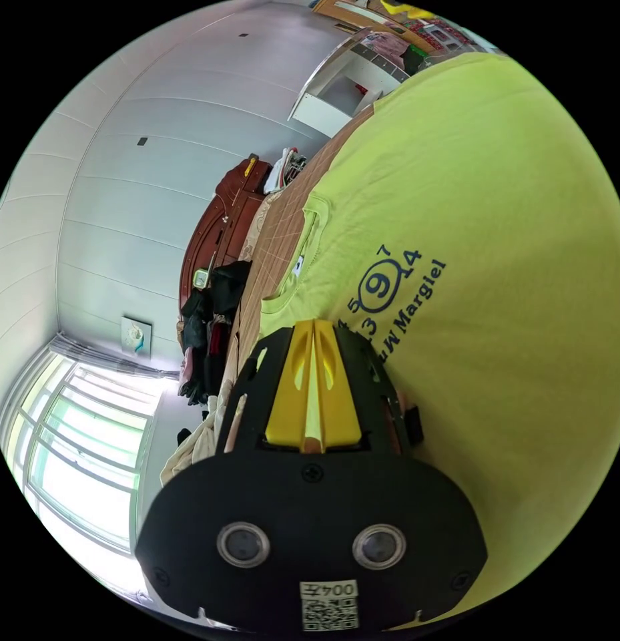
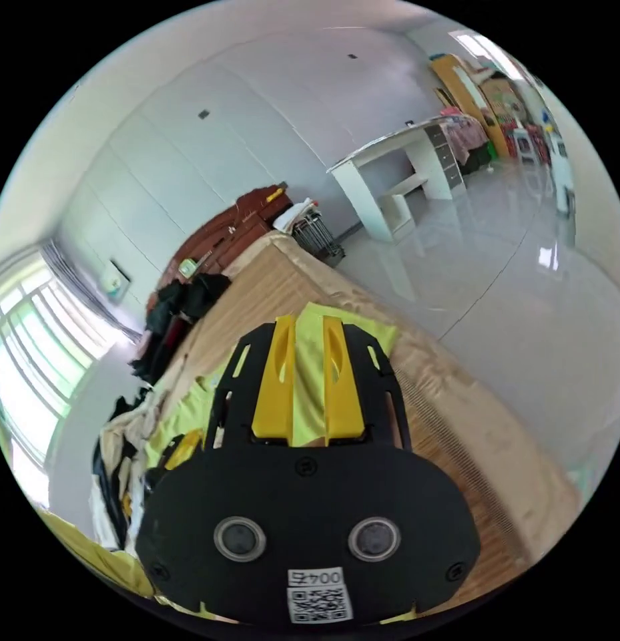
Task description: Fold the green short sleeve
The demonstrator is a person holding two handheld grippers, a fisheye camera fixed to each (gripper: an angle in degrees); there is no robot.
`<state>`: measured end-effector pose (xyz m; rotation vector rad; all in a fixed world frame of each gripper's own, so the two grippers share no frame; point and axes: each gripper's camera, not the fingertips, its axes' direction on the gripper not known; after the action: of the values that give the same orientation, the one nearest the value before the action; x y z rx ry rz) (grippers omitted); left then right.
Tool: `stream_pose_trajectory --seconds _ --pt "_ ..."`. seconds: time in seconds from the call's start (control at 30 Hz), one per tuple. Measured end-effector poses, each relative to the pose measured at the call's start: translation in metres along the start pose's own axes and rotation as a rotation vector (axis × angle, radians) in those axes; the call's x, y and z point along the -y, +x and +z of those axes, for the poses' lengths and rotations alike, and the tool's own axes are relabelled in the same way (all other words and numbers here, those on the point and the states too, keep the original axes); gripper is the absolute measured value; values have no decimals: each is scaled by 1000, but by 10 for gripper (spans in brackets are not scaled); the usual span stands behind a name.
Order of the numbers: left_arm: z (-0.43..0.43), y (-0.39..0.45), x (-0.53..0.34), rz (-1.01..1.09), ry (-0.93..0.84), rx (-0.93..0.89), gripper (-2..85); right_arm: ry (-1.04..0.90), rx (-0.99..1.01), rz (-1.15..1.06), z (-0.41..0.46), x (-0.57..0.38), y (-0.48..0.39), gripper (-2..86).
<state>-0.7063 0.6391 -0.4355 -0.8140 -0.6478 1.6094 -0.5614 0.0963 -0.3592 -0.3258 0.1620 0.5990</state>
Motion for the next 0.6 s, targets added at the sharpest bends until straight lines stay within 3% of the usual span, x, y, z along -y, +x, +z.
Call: stream_pose_trajectory --seconds 0.13,0.33,0.6 --pt "2 -1 1 0 0 0 1 -370 -119 -266 99 74 -28 81" --pt "6 -2 3 -1 0 1 2 -627 -204 -466 214 117 -75 106" --pt "10 -3 7 -1 1 4 2 -639 -453 -644 239 104 -108 15"
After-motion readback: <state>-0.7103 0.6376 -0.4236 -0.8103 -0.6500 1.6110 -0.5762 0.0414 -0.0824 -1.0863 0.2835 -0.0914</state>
